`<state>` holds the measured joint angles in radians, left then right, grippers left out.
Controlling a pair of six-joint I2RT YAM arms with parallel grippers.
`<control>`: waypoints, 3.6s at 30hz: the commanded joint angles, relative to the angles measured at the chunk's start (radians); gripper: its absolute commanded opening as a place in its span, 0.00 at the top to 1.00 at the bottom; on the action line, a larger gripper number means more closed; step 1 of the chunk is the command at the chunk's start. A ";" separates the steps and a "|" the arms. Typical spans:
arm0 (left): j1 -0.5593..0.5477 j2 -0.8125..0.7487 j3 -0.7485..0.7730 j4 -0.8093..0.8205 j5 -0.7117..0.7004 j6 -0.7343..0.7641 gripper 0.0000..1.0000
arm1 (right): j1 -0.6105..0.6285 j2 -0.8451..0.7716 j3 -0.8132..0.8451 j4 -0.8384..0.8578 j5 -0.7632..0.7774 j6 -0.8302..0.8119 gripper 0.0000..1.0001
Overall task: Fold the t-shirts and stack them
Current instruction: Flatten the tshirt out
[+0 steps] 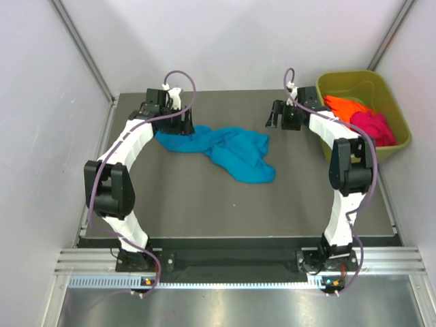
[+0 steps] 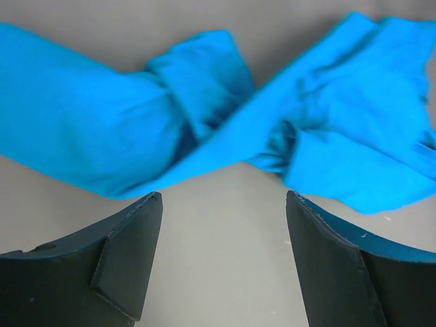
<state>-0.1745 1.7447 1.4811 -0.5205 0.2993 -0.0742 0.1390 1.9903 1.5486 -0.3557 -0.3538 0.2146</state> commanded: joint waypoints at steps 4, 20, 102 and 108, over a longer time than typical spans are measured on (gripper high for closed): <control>0.055 0.102 0.108 -0.012 -0.083 0.040 0.23 | -0.016 0.123 0.179 0.060 -0.054 0.103 0.23; 0.092 0.254 0.258 -0.067 -0.074 0.034 0.23 | 0.027 0.090 -0.087 0.089 -0.114 0.224 0.43; 0.245 0.288 0.116 0.062 -0.006 -0.085 0.23 | 0.726 -0.015 -0.027 -0.422 -0.100 -0.807 0.61; 0.248 0.427 0.246 0.030 0.035 -0.127 0.24 | 0.729 0.034 -0.039 -0.411 -0.065 -0.827 0.73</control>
<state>0.0650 2.1513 1.6669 -0.4973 0.3000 -0.1726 0.8444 1.9915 1.4822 -0.7563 -0.4149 -0.5774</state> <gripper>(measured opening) 0.763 0.299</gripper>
